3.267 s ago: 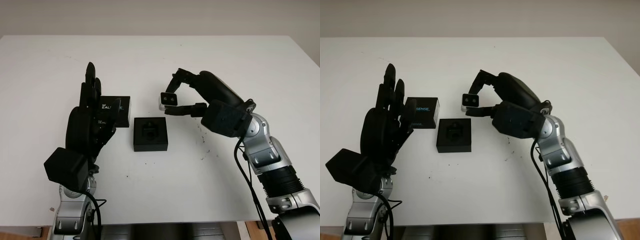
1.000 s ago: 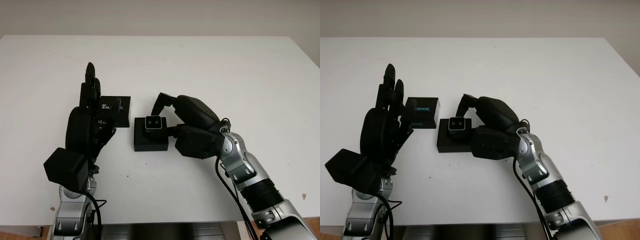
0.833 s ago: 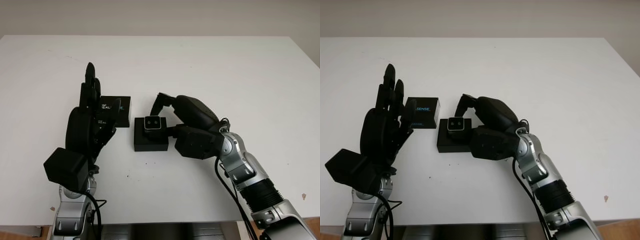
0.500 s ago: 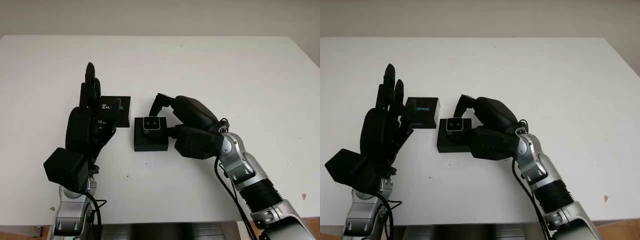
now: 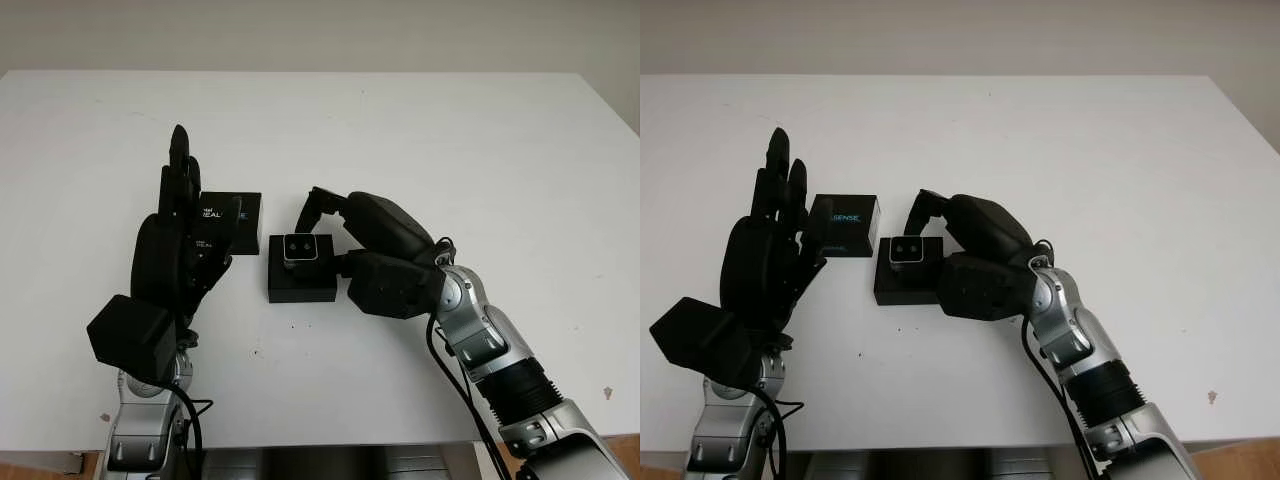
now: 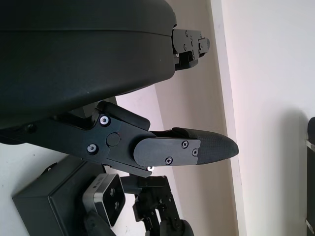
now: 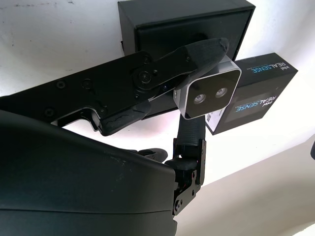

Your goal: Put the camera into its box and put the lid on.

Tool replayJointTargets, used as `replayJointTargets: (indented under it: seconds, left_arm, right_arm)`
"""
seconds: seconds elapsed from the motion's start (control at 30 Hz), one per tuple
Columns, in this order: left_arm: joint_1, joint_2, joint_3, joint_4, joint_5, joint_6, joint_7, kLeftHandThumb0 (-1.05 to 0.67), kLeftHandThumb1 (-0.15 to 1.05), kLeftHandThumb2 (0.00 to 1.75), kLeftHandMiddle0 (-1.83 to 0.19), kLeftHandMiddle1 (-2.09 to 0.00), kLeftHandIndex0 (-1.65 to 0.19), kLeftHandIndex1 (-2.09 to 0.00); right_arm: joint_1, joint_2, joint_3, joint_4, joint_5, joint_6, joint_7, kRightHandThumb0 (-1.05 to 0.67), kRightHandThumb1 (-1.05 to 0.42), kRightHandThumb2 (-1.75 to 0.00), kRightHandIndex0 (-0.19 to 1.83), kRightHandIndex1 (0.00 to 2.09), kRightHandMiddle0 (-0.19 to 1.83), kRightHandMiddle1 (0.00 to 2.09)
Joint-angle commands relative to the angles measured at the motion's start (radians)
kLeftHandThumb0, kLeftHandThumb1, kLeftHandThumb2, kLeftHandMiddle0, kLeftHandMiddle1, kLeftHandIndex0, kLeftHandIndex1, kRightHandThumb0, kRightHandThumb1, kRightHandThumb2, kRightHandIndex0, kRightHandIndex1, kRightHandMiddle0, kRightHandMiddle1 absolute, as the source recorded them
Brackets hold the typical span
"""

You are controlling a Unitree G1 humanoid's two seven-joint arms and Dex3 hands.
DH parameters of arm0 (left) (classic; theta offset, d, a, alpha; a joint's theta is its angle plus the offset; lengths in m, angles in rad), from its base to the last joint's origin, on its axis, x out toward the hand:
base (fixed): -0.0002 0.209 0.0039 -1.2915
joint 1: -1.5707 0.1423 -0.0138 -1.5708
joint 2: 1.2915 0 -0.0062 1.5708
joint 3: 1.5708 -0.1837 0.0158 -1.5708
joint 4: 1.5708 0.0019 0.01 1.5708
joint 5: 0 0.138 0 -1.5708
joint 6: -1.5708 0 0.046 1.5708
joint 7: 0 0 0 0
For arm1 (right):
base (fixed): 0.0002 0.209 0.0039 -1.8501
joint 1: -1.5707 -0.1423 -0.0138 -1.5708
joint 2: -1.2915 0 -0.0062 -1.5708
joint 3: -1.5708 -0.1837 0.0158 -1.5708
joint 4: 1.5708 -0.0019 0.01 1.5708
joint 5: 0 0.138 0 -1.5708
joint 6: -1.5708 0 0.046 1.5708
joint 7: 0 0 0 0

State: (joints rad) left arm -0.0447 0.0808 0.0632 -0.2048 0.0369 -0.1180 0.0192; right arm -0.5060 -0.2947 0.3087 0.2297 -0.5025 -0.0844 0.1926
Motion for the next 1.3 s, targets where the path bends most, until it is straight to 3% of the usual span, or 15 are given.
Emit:
replayJointTargets:
  seconds: [0.0,1.03,1.1,1.27]
  left_arm:
    - [0.0,0.002,0.004,-0.009,-0.002,-0.012,-0.003,-0.7,1.05,0.39,0.08,-0.05,0.1,-0.05]
    - [0.002,-0.001,0.002,-0.016,-0.013,-0.003,-0.003,-0.69,1.05,0.38,0.09,-0.05,0.1,-0.05]
    - [0.002,-0.001,0.002,-0.014,-0.008,-0.007,0.0,-0.7,1.05,0.38,0.09,-0.05,0.1,-0.05]
    - [0.0,-0.001,0.003,-0.012,-0.01,-0.006,-0.002,-0.7,1.05,0.38,0.08,-0.05,0.09,-0.05]
  right_arm:
    - [-0.004,-0.003,0.008,0.01,-0.01,0.003,-0.002,-0.49,-1.05,-0.06,0.32,0.05,0.38,1.81]
    - [-0.006,-0.009,0.014,0.068,-0.021,-0.035,-0.01,-0.51,-1.04,-0.06,0.33,0.05,0.38,1.78]
    - [-0.004,-0.017,0.016,0.05,-0.019,-0.029,0.017,-0.62,-1.0,-0.05,0.25,0.03,0.24,1.39]
    - [0.012,-0.041,0.013,-0.009,-0.013,-0.025,0.075,-0.74,-0.93,-0.05,0.07,0.02,0.2,0.54]
